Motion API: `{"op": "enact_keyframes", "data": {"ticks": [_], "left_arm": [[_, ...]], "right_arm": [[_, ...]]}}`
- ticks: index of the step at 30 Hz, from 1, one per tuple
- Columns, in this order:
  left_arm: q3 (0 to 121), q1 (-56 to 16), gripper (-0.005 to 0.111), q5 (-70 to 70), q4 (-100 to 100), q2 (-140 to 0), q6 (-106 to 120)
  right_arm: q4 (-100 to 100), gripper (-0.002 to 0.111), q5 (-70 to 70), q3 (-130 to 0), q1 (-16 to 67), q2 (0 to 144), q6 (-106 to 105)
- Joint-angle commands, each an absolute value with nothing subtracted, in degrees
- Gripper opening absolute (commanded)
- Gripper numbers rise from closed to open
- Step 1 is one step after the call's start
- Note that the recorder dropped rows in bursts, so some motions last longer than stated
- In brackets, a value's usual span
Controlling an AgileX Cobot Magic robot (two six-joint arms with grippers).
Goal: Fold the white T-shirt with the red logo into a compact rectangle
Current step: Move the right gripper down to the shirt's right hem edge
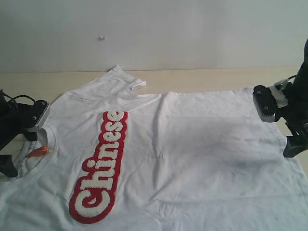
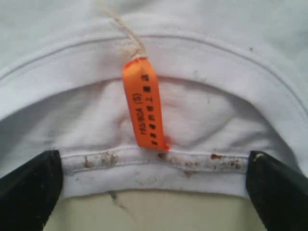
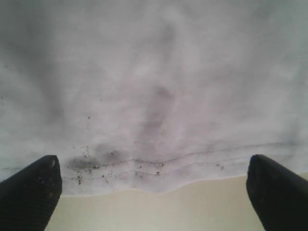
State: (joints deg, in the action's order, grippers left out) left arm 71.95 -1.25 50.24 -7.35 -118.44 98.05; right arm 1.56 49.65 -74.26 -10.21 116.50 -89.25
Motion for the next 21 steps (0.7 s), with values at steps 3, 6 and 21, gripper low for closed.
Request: {"op": "enact_keyframes", "data": {"ticks": [3,6,21], "left_arm": [[72.0,-1.1,0.105,50.5,-7.3,-119.7,97.9],[72.0,-1.1,0.105,50.5,-7.3,-119.7,97.9],[72.0,-1.1,0.105,50.5,-7.3,-119.7,97.9]], "right_arm": [[1.4,0.105,50.9,-74.8,-11.3,118.0,-89.8],[1.4,0.105,51.3,-74.8,-11.3,119.1,-89.8],[1.0,0.105,49.9,-74.8,-11.3,121.2,-89.8]]}}
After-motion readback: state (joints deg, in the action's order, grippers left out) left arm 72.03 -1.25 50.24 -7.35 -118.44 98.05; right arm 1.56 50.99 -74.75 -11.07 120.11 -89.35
